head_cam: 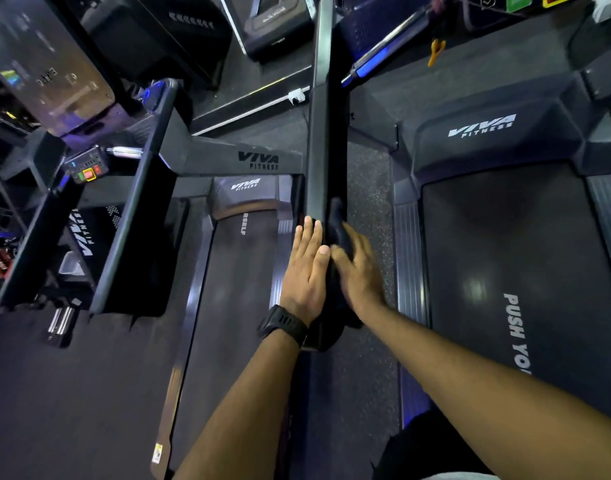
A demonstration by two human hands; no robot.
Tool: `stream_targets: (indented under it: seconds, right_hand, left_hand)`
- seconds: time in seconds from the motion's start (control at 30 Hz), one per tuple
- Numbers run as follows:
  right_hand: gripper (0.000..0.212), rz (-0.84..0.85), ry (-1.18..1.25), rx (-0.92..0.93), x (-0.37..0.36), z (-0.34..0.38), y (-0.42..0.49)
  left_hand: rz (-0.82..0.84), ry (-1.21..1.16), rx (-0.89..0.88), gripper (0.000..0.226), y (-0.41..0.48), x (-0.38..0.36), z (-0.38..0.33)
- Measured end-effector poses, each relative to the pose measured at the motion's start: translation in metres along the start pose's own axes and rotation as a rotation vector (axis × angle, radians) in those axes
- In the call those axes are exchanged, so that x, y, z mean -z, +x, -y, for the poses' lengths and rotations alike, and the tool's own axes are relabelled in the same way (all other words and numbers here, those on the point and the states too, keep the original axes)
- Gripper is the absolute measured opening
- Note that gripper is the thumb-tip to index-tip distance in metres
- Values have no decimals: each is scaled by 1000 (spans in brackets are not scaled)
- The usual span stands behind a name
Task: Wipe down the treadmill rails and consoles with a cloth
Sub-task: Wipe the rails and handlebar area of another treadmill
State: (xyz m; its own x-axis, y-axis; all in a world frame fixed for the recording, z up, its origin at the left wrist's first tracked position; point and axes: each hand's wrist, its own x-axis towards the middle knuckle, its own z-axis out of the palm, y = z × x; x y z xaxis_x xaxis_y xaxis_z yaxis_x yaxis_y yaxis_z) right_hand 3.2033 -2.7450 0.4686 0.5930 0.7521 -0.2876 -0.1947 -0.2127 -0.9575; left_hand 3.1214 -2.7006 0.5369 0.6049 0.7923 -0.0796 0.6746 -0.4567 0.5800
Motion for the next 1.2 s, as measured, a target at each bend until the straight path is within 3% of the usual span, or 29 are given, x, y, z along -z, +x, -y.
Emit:
stream_targets:
  seconds: [0.07,0.1,0.2,0.27,0.4,0.43,0.57,0.63,0.8,1.0,1.03,1.13,1.2]
  right_hand:
    - [62,3,0,-211,-3,-4,-7]
    - [63,7,-9,-188,-4,0,-20]
    - [62,-13,22,137,-7,4,-39]
    - [62,-15,-30,210,-5,3,-26]
    - [67,-5,19,-242,-7,-12,-15]
    - [67,-1,9,-249,-8,-11,-28]
    - [60,-28,26,115,-8,-4,-52]
    - [59,-34,-23,192,-8,1,-34]
    - [61,-61,20,-208,-11,-7,-35]
    - [59,-56,24,116,-13,-2,-50]
    - [58,-61,30,102,-11,-6,-45]
    - [59,-70,61,-173,-13,-14,-57]
    - [62,-55,49,-112,-14,-13,-75]
  left_hand:
    - [-10,-7,10,74,-7,1,0]
    - [-16,-6,8,73,-9,1,2]
    - [-20,7,-12,72,-10,1,4]
    - [-14,5,-6,72,-12,1,2]
    - [-15,-7,23,73,-23,-1,-1]
    - [-16,-8,25,73,-25,-1,0]
    - [-22,-18,14,73,-24,1,0]
    - [-30,-9,3,72,-24,0,0]
    - [-36,2,36,73,-29,-1,-1]
    - [-62,-43,38,72,-39,-2,0]
    - [-55,-16,35,72,-42,-3,1]
    - [-44,7,47,71,-49,-3,-1]
    - [-52,0,41,71,-53,-3,-2]
